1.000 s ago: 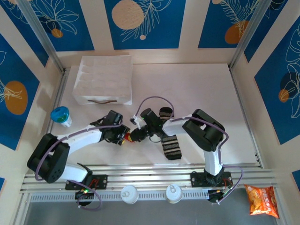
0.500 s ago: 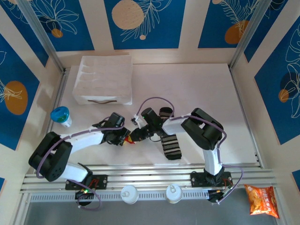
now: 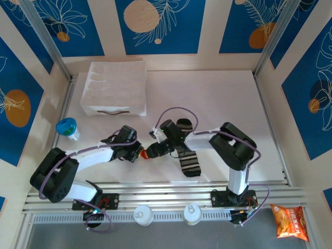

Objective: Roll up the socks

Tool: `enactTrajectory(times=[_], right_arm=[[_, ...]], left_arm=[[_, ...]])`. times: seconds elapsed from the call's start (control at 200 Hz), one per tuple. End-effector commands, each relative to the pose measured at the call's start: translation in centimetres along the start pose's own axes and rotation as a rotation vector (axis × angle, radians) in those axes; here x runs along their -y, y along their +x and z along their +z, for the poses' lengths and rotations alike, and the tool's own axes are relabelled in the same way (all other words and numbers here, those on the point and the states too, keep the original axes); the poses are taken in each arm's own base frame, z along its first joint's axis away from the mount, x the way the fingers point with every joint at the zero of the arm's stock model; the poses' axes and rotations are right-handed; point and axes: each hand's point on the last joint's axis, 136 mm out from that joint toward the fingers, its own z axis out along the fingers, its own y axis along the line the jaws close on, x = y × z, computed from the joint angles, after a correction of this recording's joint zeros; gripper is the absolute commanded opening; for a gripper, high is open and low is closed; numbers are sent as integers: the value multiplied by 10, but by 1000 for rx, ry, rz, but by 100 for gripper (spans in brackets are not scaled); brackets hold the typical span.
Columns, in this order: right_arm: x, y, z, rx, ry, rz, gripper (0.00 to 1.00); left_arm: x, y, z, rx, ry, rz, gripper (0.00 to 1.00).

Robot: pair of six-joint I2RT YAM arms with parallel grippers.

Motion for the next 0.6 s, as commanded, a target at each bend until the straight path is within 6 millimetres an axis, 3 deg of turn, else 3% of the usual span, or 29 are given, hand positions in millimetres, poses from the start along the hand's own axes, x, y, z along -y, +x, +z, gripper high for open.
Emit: enactTrajectory(times=[0.0, 0.15, 0.285, 0.365, 0.5, 0.595], right_arm=[[-1, -12, -29, 72, 84, -57, 48], [-11, -34, -77, 270, 204, -191, 50], [-16, -53, -131, 457, 337, -265, 71], [-18, -55, -151, 461, 378, -292, 74], [-9, -61, -182, 465, 523, -308, 74], [-9, -67, -203, 518, 532, -315, 74]], left_arm=[[-5, -18, 1, 75, -7, 33, 0], [23, -26, -26, 117, 69, 75, 0], [56, -37, -61, 173, 133, 118, 0], [78, -48, -80, 210, 180, 138, 0], [129, -74, -115, 302, 271, 221, 0], [168, -102, -134, 367, 334, 275, 0]])
